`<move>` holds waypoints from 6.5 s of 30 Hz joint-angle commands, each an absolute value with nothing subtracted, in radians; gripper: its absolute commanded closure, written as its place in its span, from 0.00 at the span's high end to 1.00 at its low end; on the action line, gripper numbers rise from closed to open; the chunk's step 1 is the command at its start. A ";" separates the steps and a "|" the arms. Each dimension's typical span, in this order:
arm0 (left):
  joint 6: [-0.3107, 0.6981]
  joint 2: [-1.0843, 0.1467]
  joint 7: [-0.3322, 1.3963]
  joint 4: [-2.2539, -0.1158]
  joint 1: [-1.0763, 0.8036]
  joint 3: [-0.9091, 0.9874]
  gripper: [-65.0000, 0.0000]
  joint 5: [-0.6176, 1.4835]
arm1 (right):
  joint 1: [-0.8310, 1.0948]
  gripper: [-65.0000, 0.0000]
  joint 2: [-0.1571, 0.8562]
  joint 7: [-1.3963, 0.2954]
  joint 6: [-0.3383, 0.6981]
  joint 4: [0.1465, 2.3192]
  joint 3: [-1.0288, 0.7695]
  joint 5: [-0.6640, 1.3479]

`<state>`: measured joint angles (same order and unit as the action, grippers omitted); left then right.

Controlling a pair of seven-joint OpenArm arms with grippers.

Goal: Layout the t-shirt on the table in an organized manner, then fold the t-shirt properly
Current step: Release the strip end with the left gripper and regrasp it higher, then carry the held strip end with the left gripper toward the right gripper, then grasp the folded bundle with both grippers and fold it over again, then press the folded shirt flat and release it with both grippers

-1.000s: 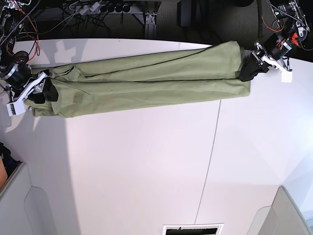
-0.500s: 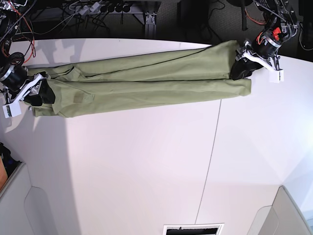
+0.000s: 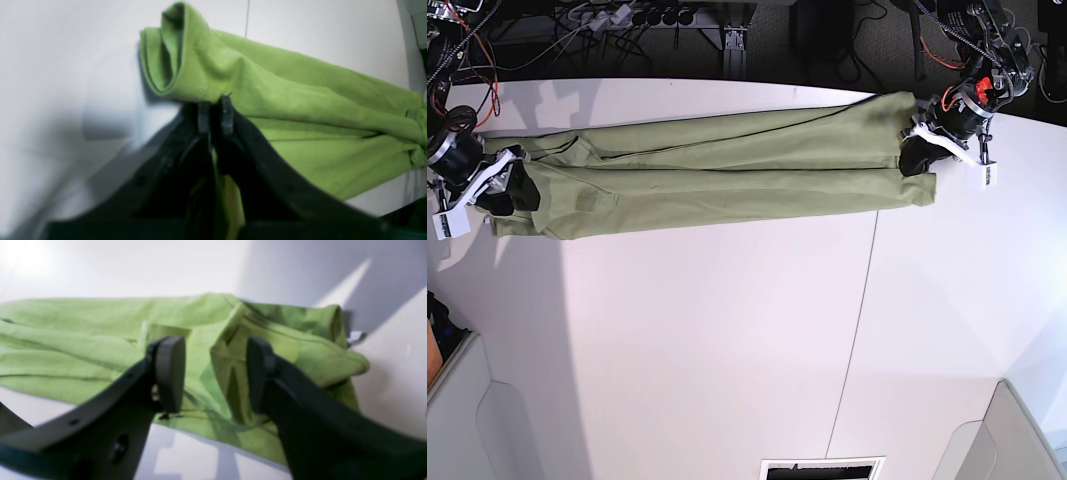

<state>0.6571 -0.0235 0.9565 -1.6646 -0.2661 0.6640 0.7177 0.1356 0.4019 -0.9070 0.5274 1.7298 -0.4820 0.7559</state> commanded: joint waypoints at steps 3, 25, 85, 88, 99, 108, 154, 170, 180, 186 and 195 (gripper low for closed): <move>0.677 -0.062 0.946 -1.694 -0.242 0.665 0.00 0.706 | 0.125 0.46 0.421 -0.891 0.528 1.747 -0.489 0.775; 0.571 -0.074 0.990 -1.990 -0.099 0.080 0.00 0.441 | 0.125 0.46 0.418 -0.882 0.528 1.747 -0.489 0.752; 0.571 -0.184 0.876 -1.824 -0.096 0.178 0.51 0.452 | 0.024 0.00 0.435 -0.839 0.573 1.398 -0.437 0.814; 0.571 -0.201 0.876 -1.810 -0.131 0.179 0.51 0.453 | -0.017 0.00 0.460 -0.844 0.573 1.398 -0.485 0.811; 0.571 -0.095 0.840 -1.778 -0.188 -0.057 0.51 0.393 | -0.142 0.00 0.429 -0.948 0.579 1.434 -0.497 0.880; 0.571 0.002 0.831 -1.715 -0.183 -0.099 0.51 0.365 | -0.079 0.00 0.252 -1.022 0.585 1.695 -0.436 0.939; 0.698 -0.154 0.907 -1.968 -0.189 -0.084 0.13 0.703 | -0.351 0.00 0.203 -0.786 0.562 1.510 -0.210 0.583; 0.698 -0.056 0.798 -1.728 -0.149 -0.228 0.12 0.369 | -0.461 0.00 0.289 -0.795 0.572 1.235 0.210 0.534; 0.698 -0.125 0.758 -1.568 0.027 -0.171 0.12 0.355 | -0.183 0.00 0.340 -0.879 0.572 1.530 0.091 0.722; 0.698 -0.120 0.763 -1.435 0.158 -0.171 0.12 0.354 | -0.033 0.00 0.309 -0.879 0.572 1.701 0.080 0.723; 0.698 -0.193 0.844 -1.602 0.174 -0.171 0.12 0.516 | -0.024 0.00 0.250 -0.872 0.561 1.760 0.009 0.701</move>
